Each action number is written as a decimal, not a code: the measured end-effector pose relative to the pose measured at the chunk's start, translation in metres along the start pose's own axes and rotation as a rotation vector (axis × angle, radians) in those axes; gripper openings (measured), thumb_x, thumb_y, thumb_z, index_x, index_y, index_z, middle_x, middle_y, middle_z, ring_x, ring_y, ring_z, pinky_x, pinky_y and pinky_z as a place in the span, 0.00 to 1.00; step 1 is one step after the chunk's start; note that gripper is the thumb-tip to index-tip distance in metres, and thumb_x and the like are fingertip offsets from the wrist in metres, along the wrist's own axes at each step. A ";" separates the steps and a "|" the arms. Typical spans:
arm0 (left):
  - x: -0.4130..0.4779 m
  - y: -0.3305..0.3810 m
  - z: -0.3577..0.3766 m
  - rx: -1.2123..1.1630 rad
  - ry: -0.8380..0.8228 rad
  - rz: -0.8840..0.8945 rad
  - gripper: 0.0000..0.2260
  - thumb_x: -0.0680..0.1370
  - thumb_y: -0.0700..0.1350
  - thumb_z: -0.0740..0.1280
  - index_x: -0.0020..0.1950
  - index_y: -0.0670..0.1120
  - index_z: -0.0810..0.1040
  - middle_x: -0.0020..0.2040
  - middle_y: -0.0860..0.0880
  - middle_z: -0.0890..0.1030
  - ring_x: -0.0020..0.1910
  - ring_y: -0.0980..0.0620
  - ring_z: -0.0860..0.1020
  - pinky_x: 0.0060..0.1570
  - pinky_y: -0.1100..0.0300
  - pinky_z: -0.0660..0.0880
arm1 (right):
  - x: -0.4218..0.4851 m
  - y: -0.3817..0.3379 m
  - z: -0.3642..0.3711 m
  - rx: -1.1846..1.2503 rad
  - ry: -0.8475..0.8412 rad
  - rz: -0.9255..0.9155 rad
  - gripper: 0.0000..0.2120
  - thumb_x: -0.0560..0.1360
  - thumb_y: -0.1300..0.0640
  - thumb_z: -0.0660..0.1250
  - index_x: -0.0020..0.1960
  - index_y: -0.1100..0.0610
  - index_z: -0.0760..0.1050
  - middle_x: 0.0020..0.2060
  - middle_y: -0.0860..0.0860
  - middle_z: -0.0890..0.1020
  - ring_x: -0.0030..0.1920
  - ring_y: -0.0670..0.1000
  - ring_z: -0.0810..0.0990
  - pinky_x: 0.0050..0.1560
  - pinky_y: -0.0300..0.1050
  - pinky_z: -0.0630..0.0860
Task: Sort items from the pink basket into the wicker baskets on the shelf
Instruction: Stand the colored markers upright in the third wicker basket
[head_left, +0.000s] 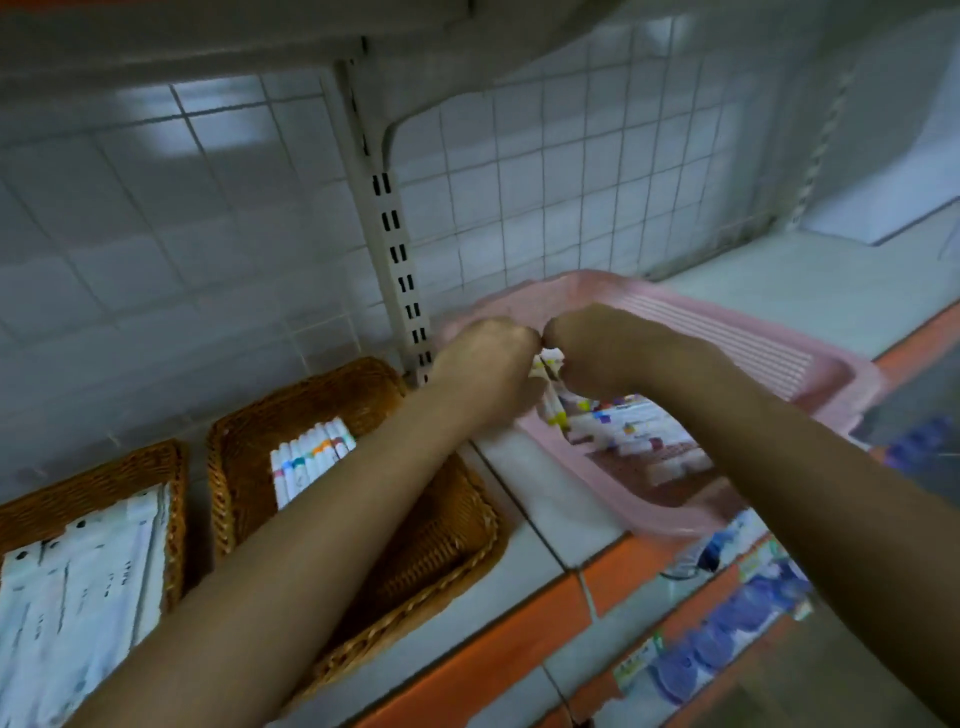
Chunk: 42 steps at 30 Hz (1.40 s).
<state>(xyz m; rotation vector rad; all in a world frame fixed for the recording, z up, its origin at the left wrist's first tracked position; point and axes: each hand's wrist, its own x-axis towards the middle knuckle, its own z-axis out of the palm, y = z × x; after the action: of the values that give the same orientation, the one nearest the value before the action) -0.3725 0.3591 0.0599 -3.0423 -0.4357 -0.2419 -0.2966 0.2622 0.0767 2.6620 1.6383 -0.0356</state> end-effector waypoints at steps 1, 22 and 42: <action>0.006 0.006 0.004 -0.005 -0.038 0.040 0.16 0.77 0.50 0.66 0.62 0.45 0.77 0.59 0.43 0.77 0.59 0.43 0.75 0.54 0.53 0.74 | -0.002 0.011 0.003 -0.026 -0.067 0.021 0.14 0.76 0.61 0.61 0.60 0.61 0.73 0.58 0.58 0.78 0.57 0.59 0.77 0.50 0.44 0.71; 0.061 0.064 0.064 -0.039 -0.326 0.291 0.12 0.73 0.53 0.67 0.34 0.48 0.73 0.35 0.49 0.71 0.45 0.46 0.73 0.49 0.56 0.71 | 0.001 0.079 0.052 -0.163 -0.524 0.059 0.24 0.71 0.56 0.72 0.66 0.55 0.72 0.60 0.53 0.77 0.58 0.54 0.77 0.58 0.46 0.74; 0.045 0.057 0.045 -0.122 -0.373 0.286 0.13 0.72 0.48 0.71 0.55 0.47 0.80 0.51 0.48 0.82 0.51 0.48 0.78 0.52 0.54 0.74 | -0.015 0.076 0.047 -0.119 -0.595 0.064 0.32 0.76 0.56 0.66 0.75 0.52 0.57 0.65 0.54 0.72 0.62 0.54 0.73 0.53 0.44 0.69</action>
<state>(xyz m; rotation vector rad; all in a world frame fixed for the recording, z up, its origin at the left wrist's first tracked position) -0.3073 0.3205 0.0205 -3.2165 0.0067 0.3296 -0.2361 0.2134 0.0298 2.2926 1.3094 -0.6378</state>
